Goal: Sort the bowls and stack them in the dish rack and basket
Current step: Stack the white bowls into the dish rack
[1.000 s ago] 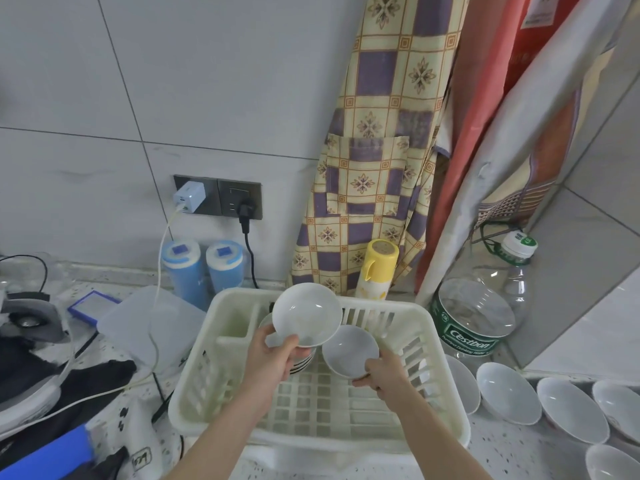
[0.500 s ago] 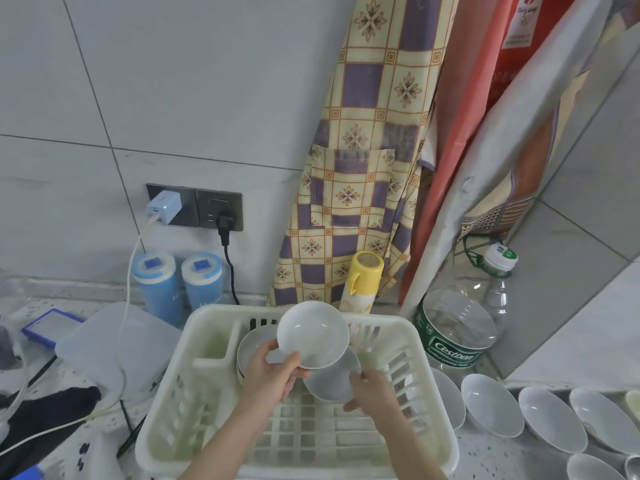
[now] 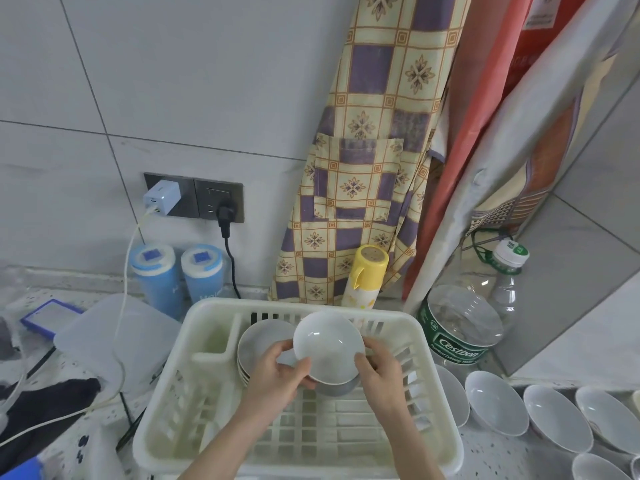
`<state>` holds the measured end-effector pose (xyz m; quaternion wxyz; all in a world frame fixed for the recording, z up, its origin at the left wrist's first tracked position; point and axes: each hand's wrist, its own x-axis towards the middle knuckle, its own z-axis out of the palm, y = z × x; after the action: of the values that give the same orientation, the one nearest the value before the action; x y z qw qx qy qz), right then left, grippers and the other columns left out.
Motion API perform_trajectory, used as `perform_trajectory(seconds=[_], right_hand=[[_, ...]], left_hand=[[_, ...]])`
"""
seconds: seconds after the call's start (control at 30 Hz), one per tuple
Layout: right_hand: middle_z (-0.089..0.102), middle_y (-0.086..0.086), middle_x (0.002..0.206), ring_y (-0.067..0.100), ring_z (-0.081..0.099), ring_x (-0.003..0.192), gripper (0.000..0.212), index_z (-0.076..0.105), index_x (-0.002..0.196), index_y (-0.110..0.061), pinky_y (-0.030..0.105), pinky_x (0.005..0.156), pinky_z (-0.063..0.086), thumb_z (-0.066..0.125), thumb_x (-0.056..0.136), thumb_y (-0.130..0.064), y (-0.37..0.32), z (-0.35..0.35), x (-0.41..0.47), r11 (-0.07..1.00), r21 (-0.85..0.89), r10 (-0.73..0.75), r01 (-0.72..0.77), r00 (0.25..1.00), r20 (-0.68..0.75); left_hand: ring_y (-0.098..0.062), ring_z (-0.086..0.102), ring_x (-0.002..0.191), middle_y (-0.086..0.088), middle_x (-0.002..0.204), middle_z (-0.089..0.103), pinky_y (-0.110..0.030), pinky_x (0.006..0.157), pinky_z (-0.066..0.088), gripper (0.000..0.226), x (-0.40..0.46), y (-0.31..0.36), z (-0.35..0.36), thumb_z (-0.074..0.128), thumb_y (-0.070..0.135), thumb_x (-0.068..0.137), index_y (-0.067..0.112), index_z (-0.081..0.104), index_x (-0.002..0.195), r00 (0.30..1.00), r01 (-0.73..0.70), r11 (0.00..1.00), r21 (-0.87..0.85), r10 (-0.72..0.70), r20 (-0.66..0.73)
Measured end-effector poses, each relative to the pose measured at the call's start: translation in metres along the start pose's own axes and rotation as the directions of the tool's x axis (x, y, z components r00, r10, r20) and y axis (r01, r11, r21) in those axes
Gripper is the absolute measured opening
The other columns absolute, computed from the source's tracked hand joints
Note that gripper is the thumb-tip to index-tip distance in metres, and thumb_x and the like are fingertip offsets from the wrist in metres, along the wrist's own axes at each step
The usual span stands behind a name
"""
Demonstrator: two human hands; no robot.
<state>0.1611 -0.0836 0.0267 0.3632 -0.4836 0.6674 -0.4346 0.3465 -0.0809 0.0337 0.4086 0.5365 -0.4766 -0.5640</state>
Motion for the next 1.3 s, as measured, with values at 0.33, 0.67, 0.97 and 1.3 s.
perform_trajectory(seconds=[0.33,0.67,0.97,1.3], right_hand=[[0.069,-0.005,0.06,0.003,0.066,0.058,0.026,0.062,0.112,-0.016,0.026,0.058,0.043,0.052,0.088,-0.012,0.009,-0.003,0.006,0.992,-0.068,0.096,-0.108,0.983,-0.158],[0.067,-0.004,0.059,0.014,0.067,0.064,0.023,0.064,0.106,-0.019,0.032,0.06,0.05,0.05,0.088,-0.012,0.012,-0.002,0.007,0.977,-0.171,0.115,-0.131,0.988,-0.101],[0.066,-0.002,0.06,0.01,0.059,0.065,0.029,0.063,0.111,-0.021,0.028,0.056,0.038,0.05,0.086,-0.012,0.01,-0.002,0.005,0.952,-0.242,0.184,-0.188,0.982,-0.04],[0.068,0.0,0.066,0.024,0.065,0.082,0.041,0.057,0.122,-0.021,0.036,0.074,0.049,0.047,0.085,-0.01,0.013,-0.002,0.005,0.929,-0.301,0.231,-0.215,0.973,0.019]], left_hand=[[0.002,0.068,0.071,0.002,0.075,0.076,-0.007,0.066,0.044,0.072,0.005,-0.021,0.001,0.068,0.049,0.085,0.033,0.033,0.146,0.993,-0.117,0.973,0.2,0.111,0.042],[0.003,0.056,0.054,-0.009,0.072,0.072,-0.009,0.059,0.044,0.07,0.005,-0.023,0.002,0.071,0.041,0.085,0.023,0.041,0.146,0.984,-0.178,0.909,0.376,0.175,0.042],[-0.005,0.052,0.053,0.005,0.059,0.058,-0.018,0.056,0.042,0.065,0.003,-0.031,0.003,0.059,0.047,0.091,0.028,0.038,0.148,0.976,-0.212,0.79,0.576,0.147,0.158],[-0.01,0.064,0.071,0.007,0.073,0.066,-0.029,0.074,0.054,0.062,0.002,-0.035,0.006,0.054,0.049,0.092,0.025,0.04,0.148,0.973,-0.228,0.664,0.712,0.132,0.188]])
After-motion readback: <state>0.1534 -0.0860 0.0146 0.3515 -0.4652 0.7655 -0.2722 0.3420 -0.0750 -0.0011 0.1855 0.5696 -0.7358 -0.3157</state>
